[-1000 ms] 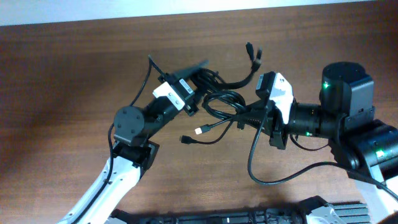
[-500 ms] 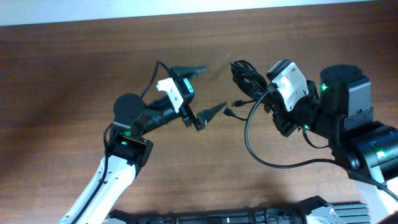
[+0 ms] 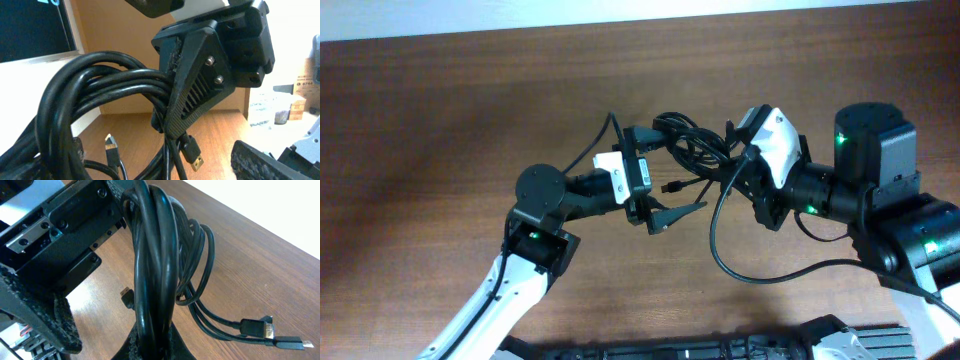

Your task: Untangle cables

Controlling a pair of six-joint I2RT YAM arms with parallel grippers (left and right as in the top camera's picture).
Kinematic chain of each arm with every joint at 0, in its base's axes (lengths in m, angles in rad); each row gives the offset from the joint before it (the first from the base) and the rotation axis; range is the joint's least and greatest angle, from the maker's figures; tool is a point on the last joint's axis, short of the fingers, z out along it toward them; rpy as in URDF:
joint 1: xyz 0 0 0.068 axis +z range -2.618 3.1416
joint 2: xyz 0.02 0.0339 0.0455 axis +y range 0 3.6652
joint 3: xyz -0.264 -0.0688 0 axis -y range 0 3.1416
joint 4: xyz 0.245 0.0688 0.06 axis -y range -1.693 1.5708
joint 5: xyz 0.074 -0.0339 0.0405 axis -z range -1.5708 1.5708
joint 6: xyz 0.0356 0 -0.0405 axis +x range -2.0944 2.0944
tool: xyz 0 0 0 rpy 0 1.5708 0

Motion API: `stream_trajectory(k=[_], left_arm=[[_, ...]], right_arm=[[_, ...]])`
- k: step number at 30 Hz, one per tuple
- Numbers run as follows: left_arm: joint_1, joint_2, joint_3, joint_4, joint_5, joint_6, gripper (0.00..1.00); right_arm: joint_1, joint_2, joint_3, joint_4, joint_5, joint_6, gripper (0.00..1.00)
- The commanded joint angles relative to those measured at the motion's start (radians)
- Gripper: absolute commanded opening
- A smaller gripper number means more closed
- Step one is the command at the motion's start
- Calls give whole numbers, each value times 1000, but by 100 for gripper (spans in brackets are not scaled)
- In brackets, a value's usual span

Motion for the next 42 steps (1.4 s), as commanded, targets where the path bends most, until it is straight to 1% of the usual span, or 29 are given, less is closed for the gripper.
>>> stream_trajectory(k=[1, 2, 5, 6, 7, 8, 9, 11, 14, 15, 16, 17, 18, 19, 21, 22, 24, 25, 27, 28, 31, 32, 33, 36, 38, 39, 40, 42], left_arm=[[-3, -14, 13, 8, -14, -7, 23], [-3, -14, 13, 8, -21, -7, 0], [-3, -14, 13, 64, -33, -7, 0], [-1, -14, 13, 68, -60, -7, 0], [5, -14, 13, 66, -97, -8, 0], [14, -14, 13, 66, -101, -8, 0], [25, -14, 13, 62, -101, -8, 0], [33, -14, 13, 40, -104, -8, 0], [33, -14, 13, 21, -103, -8, 0], [32, -14, 13, 21, -100, -8, 0], [32, -14, 13, 19, -99, -8, 0], [32, -14, 13, 17, -89, -8, 0], [32, -14, 13, 16, -80, -8, 0], [32, -14, 13, 12, -81, -8, 0], [32, -14, 13, 19, -83, -8, 0], [32, -14, 13, 25, -82, -8, 0], [32, -14, 13, 25, -97, -8, 0], [32, -14, 13, 25, -132, -12, 0], [32, -14, 13, 47, -258, -101, 0], [32, -14, 13, 81, -280, -116, 0], [32, -14, 13, 187, -291, -164, 0], [32, -14, 13, 203, -291, -167, 0], [32, -14, 13, 213, -292, -203, 0], [32, -14, 13, 220, -295, -209, 0], [32, -14, 13, 257, -329, -232, 0], [32, -14, 13, 288, -364, -268, 0], [32, -14, 13, 318, -367, -276, 0], [32, -14, 13, 321, -389, -291, 0]], right_arm=[[3, -5, 5, 6, -35, 0, 4], [3, -5, 5, 6, -35, -1, 4], [3, -5, 5, -5, -27, -7, 4], [3, -5, 5, -18, 2, -6, 11], [3, -5, 5, -45, 44, -7, 33], [3, -5, 5, -53, 44, -7, 47], [3, -5, 5, -53, 44, -7, 52], [3, -5, 5, -43, 43, -34, 54], [3, -11, 5, -10, 43, -120, 52], [3, -12, 6, 13, 43, -166, 49], [3, -12, 5, 33, 43, -183, 45], [3, -12, 5, 56, 43, -183, 38], [3, -11, 6, 83, 40, -183, 26], [3, -11, 5, 100, 20, -183, 15], [3, -10, 5, 103, -18, -183, 6], [3, -10, 5, 97, -18, -183, 4], [3, -10, 5, 89, -41, -183, 4], [3, -10, 5, 80, -76, -183, 4], [3, -9, 5, 32, -82, -183, 4], [3, -8, 5, 9, -82, -183, 4], [3, 4, 5, -54, -99, -183, 4], [3, 12, 5, -58, -113, -183, 4], [3, 21, 5, -60, -116, -183, 4], [3, 30, 5, -60, -127, -183, 4], [3, 31, 5, -61, -127, -183, 4], [3, 31, 5, -60, -127, -183, 4], [3, 31, 5, -60, -126, -183, 4], [3, 31, 5, -60, -126, -183, 4]])
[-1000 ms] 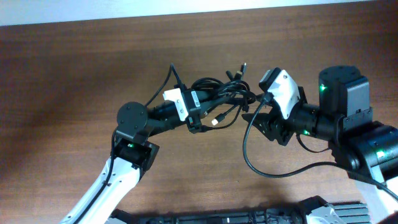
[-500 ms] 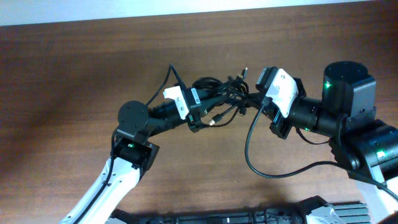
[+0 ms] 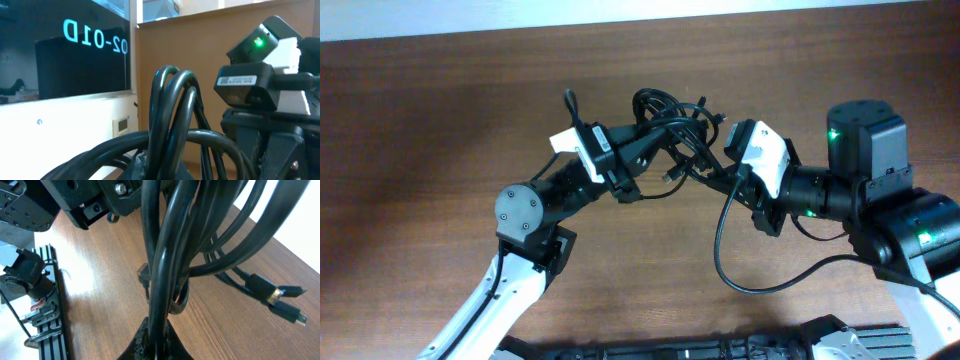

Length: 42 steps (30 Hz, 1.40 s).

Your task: Untangle cables

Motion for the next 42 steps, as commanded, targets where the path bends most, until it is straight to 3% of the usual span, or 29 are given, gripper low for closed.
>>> stream_trajectory(k=[1, 2, 3, 4, 6, 13, 21, 25, 32, 38, 42], left_arm=[[7, -15, 16, 26, -95, -39, 0], [7, -15, 16, 21, -95, -39, 0], [7, -15, 16, 4, -94, -39, 0], [7, -15, 16, -47, -94, -39, 0], [7, -15, 16, -116, -93, -39, 0], [6, -15, 16, -134, 148, -39, 0], [-63, -15, 16, -141, 197, -39, 0], [-95, -15, 16, -143, 253, -39, 0], [-95, -15, 16, -142, 531, -39, 0], [-94, -15, 16, -139, 595, -39, 0], [-42, -15, 16, -109, 510, -39, 0]], right_arm=[[3, 6, 3, -16, -5, 0, 4], [3, 6, 3, -16, -4, 0, 4], [3, 5, 3, -16, -3, 1, 18], [2, -3, 6, -13, 27, 1, 63], [2, -35, 35, 8, 106, 2, 99], [2, -95, 56, 267, 219, 58, 99], [2, -19, 56, 294, 221, 58, 99], [2, -16, 56, 325, 345, 66, 99], [2, -16, 56, 454, 541, 96, 99], [2, -16, 56, 445, 871, 115, 99], [2, -16, 56, 298, 883, 118, 99]])
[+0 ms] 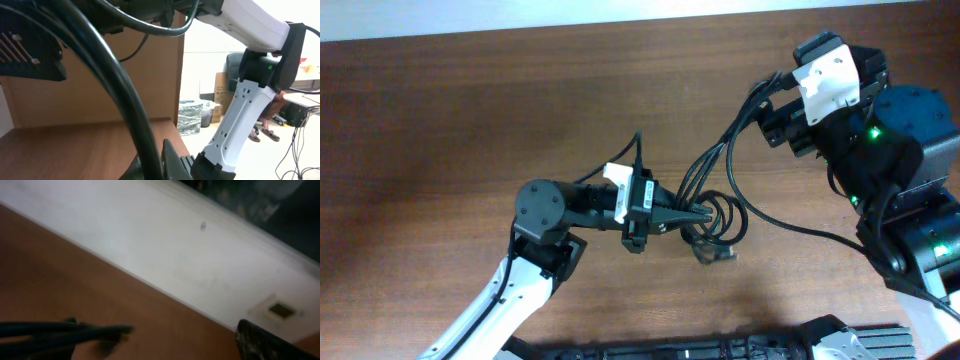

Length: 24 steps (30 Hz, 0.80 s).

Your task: Untangle cables

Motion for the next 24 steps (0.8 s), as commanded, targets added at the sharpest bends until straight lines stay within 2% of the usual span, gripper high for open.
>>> stream_trajectory(k=[1, 2, 4, 7, 11, 15, 16, 19, 21, 24], left_arm=[[57, -13, 14, 44, -56, 5, 0], [80, -13, 14, 55, -91, 5, 0], [133, -13, 14, 55, -205, -4, 0], [180, -13, 14, 74, -382, -124, 0], [205, -13, 14, 156, -453, -164, 0], [205, -13, 14, 157, -640, -171, 0], [205, -13, 14, 160, -715, -214, 0], [205, -13, 14, 208, -731, -228, 0], [205, -13, 14, 212, -751, -248, 0], [205, -13, 14, 213, -792, -308, 0]], right_arm=[[-4, 1, 7, -113, 65, 17, 99], [-4, 1, 7, -157, 65, 18, 99], [-5, 1, 7, -245, 161, 122, 99], [-5, 1, 7, -330, 198, 211, 99], [-5, 1, 6, -398, 180, 210, 99], [-5, 6, 6, -427, -119, 184, 99], [-5, 23, 6, -426, -227, 192, 99], [-5, 127, 6, -423, -496, 192, 99], [-5, 199, 6, -416, -598, 192, 100], [-4, 316, 6, -311, -770, 192, 96]])
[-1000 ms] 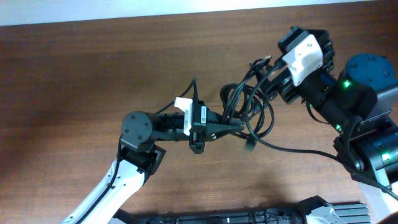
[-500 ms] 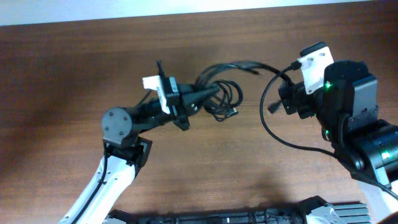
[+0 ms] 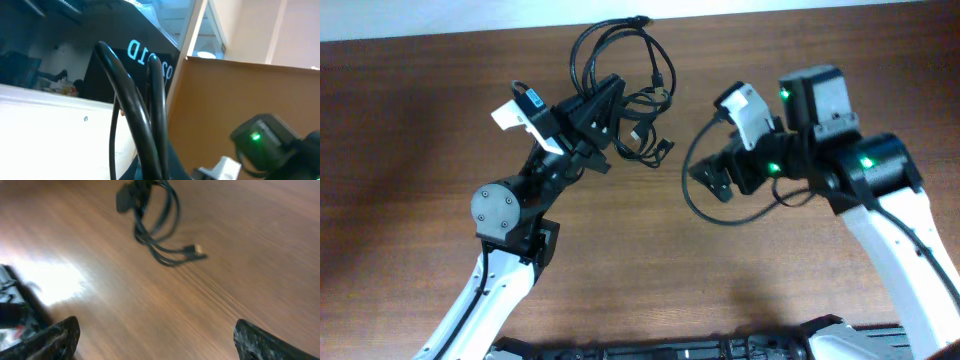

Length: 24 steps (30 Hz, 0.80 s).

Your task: Untangle cables

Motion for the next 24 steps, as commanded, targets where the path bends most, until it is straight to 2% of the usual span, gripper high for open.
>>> stream_trajectory(k=[1, 2, 3, 5, 8, 12, 17, 22, 24], left_arm=[[6, -13, 14, 16, -58, -63, 0], [6, -13, 14, 15, -69, -63, 0], [6, -18, 14, 16, -87, -63, 0], [6, -39, 14, 21, -120, -63, 0], [6, -73, 14, 26, -138, -63, 0], [6, -73, 14, 42, -137, -142, 0], [6, -73, 14, 47, -135, -187, 0], [6, -73, 14, 109, -134, -187, 0], [-3, -73, 14, 109, -134, -194, 0]], right_arm=[[0, 89, 5, 121, -223, 6, 96], [0, 121, 5, 174, -289, 35, 96], [0, 165, 5, 234, -309, 102, 95], [0, 203, 5, 274, -310, 137, 93], [1, 261, 5, 350, -344, 137, 93], [9, 347, 5, 467, -490, 137, 93], [92, 398, 3, 472, -480, 112, 91], [92, 417, -1, 480, -462, 110, 91], [92, 443, -1, 518, -525, 111, 91]])
